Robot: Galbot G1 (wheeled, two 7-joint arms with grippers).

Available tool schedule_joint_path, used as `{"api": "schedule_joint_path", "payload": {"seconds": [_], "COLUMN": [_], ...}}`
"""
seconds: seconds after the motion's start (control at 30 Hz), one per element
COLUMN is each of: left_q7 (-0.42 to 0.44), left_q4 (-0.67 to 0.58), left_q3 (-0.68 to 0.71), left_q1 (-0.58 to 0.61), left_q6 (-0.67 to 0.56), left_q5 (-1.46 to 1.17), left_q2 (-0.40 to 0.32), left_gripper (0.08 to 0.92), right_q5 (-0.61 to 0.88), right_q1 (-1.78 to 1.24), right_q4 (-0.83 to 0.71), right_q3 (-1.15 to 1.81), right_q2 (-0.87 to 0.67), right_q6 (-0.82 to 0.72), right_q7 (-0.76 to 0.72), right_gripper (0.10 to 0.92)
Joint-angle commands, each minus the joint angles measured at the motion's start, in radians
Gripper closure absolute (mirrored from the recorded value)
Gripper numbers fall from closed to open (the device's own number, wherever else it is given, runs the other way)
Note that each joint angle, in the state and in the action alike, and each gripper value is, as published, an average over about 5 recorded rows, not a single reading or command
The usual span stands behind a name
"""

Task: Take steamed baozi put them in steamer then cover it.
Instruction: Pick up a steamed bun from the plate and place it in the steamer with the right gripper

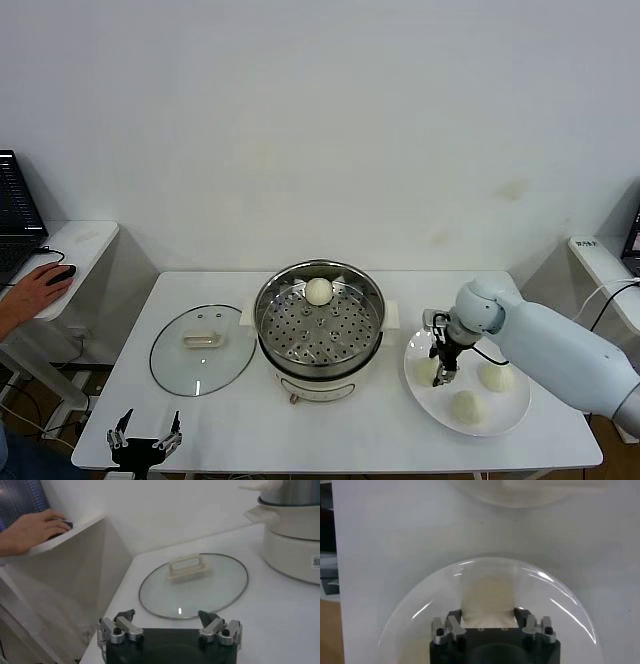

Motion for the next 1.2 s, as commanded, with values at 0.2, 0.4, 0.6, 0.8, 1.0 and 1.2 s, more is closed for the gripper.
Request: {"api": "schedule_joint_path", "payload": {"seconds": [0.2, 0.4, 0.6, 0.8, 1.0, 1.2], "left_q7": [-0.002, -0.002, -0.007, -0.010, -0.008, -0.014], "left_q4": [-0.002, -0.006, -0.017, -0.033, -0.055, -0.052], "left_q3": [0.003, 0.011, 0.013, 0.014, 0.013, 0.007], "left_q1": [0.000, -0.011, -0.009, -0.003, 0.004, 0.009], "left_q6": [-0.001, 0.000, -0.002, -0.001, 0.002, 0.000], "left_q5": [0.001, 0.001, 0.019, 0.031, 0.052, 0.060], "left_q2": [0.001, 0.000, 0.006, 0.011, 0.009, 0.012], "left_gripper": [0.177, 0.177, 0.177, 0.177, 0.177, 0.177], "right_q5": [0.020, 0.116, 0.240, 0.350, 0.427, 0.464], "right_q1": [0.026, 0.199, 0.499, 0.753, 0.831, 0.810], "right_q4": [0.017, 0.043, 0.045, 0.034, 0.029, 0.012], "right_q3": [0.026, -0.024, -0.183, -0.320, -0.373, -0.397], "right_q2": [-0.038, -0.112, -0.129, -0.025, 0.127, 0.281], "right_q6": [-0.003, -0.007, -0.010, -0.021, -0.054, -0.084], "right_q7": [-0.010, -0.038, -0.061, -0.080, -0.087, -0.080], "right_gripper": [0.445, 0.456, 0.461, 0.457, 0.458, 0.461]}}
